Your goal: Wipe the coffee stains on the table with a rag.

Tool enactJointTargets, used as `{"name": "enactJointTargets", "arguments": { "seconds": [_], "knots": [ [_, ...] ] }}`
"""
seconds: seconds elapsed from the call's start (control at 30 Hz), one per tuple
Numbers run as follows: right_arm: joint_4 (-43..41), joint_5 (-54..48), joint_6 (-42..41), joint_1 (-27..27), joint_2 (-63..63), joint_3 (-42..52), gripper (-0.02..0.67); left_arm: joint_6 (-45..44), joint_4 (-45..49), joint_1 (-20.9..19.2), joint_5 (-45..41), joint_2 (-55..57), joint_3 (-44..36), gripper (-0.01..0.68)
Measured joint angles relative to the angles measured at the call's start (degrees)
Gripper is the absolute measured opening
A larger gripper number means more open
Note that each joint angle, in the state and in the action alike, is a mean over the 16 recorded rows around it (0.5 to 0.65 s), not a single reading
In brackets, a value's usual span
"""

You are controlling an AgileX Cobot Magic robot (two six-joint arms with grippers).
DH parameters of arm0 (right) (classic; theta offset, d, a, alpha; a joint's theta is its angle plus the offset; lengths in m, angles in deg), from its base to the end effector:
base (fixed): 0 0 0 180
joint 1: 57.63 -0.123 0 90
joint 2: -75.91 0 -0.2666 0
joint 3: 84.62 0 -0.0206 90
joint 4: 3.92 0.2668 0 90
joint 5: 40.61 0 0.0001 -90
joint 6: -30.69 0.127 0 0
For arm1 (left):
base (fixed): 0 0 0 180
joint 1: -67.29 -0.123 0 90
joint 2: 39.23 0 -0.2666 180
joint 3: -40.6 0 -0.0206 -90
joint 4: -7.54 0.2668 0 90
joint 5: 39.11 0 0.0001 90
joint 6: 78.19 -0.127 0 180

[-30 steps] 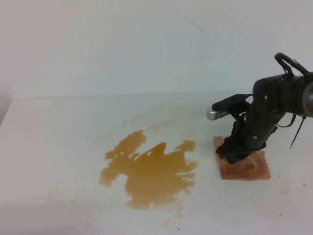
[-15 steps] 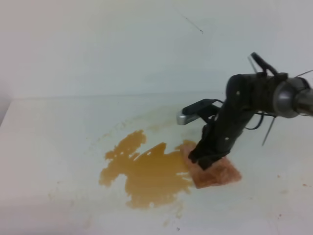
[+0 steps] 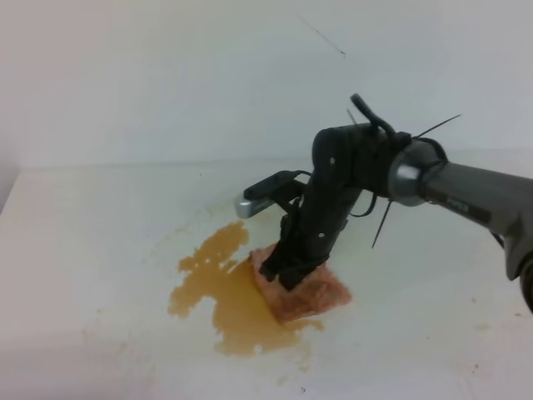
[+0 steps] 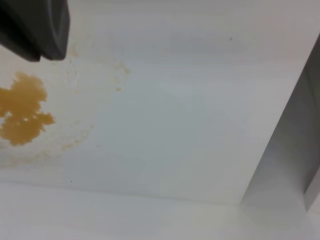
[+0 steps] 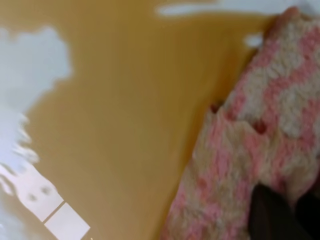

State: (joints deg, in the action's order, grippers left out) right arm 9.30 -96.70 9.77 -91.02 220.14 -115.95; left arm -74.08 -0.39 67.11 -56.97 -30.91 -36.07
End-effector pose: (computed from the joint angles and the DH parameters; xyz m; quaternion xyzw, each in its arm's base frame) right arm 0.4003 0.2927 0.0719 -0.4026 0.9048 0.1110 0.0837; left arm 0.1240 -0.0050 0.1774 -0.0674 0.7779 -0.0789 0.6197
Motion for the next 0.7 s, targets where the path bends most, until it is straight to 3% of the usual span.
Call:
{"name": "enactJointTargets", "arguments": {
  "seconds": [0.7],
  "knots": [
    [1.5,-2.9,3.5,-4.1,1.8,-15.7,0.031,0.0,0.0,0.0,0.0,0.0,0.0,-0.002]
  ]
}}
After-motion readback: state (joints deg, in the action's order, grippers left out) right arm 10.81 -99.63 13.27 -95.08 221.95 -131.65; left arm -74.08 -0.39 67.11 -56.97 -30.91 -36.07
